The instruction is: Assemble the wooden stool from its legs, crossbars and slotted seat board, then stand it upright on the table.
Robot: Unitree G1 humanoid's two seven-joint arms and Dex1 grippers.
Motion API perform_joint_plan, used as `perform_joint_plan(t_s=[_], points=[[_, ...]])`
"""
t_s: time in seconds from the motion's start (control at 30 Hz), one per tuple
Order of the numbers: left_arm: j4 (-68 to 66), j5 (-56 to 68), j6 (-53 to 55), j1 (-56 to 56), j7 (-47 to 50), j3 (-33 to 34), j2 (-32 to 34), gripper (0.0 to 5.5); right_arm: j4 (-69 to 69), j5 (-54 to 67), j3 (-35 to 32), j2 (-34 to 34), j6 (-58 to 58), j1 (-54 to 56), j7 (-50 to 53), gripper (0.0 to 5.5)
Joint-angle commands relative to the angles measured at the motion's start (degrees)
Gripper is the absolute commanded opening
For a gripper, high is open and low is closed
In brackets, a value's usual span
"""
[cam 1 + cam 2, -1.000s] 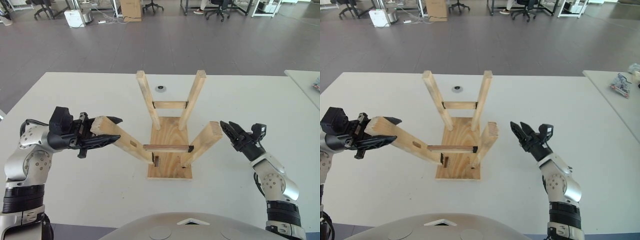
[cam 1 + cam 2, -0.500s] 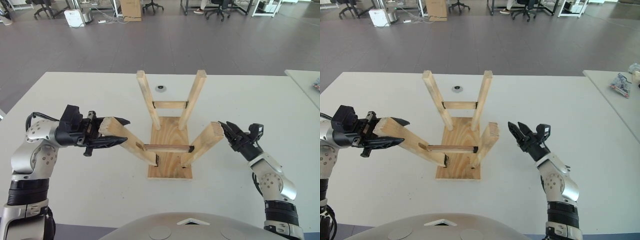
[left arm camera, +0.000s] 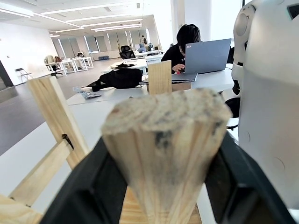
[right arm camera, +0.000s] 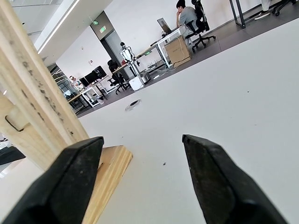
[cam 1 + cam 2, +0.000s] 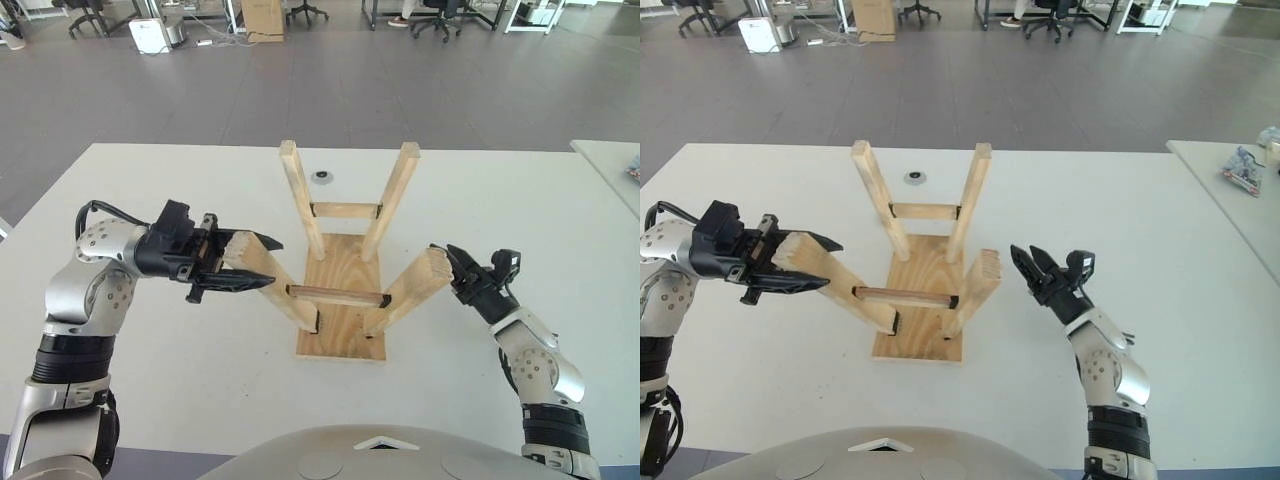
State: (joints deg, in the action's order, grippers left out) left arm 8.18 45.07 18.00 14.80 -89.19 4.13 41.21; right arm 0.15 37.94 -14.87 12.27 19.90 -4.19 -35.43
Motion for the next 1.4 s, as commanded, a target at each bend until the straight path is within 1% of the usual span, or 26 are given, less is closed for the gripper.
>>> perform_joint_plan(t_s=[0.03,0.13,0.37,0.53,0.67,0.73,0.9,1.0,1.13,1.27,1.4], points=[[0.47,-5.44,0.00,-0.60,1.09,-4.10,0.90,2.04,-0.97,-1.77,2.17,-1.15,-0.68,-1.49,0.33,3.16],[1.29,-7.97,-0.21,-2.09,2.68,-5.96,2.36,2.04,-0.97,-3.36,3.81,-1.53,-1.38,-2.12,0.37,3.16],[3.16,-8.52,5.22,-0.21,7.55,-10.58,4.64,2.04,7.03,-13.64,13.11,-1.29,-2.02,-0.03,0.48,3.16],[4.31,-9.50,9.75,2.17,10.04,-15.38,5.53,2.04,8.55,-15.29,16.24,-2.63,-2.29,1.90,0.37,3.16],[4.72,-11.48,11.88,2.57,12.87,-18.99,6.47,2.04,8.53,-18.30,19.44,-1.26,-3.53,2.61,-0.29,3.16],[5.50,-12.08,13.02,1.46,14.75,-20.23,7.11,2.04,7.99,-18.71,20.26,-1.41,-3.50,2.41,-0.14,3.16],[7.14,-15.86,13.96,-7.14,21.39,-24.18,8.81,2.04,7.15,-19.00,21.56,-2.06,-3.19,1.78,0.54,3.16],[10.19,-15.38,15.98,-11.70,25.42,-25.59,9.52,2.04,6.66,-18.87,21.34,-2.18,-2.83,1.45,0.81,3.16],[12.97,-11.83,21.10,-11.71,30.63,-26.44,9.31,2.04,6.23,-18.62,21.36,-2.47,-2.75,1.13,1.24,3.16],[13.71,-13.20,21.70,-10.32,34.72,-29.36,8.87,2.04,6.17,-19.01,22.39,-2.86,-3.04,0.57,1.32,3.16],[12.01,-12.52,20.37,-10.10,35.25,-29.79,8.47,2.04,6.05,-19.18,23.58,-3.18,-2.93,-0.29,1.02,3.16]])
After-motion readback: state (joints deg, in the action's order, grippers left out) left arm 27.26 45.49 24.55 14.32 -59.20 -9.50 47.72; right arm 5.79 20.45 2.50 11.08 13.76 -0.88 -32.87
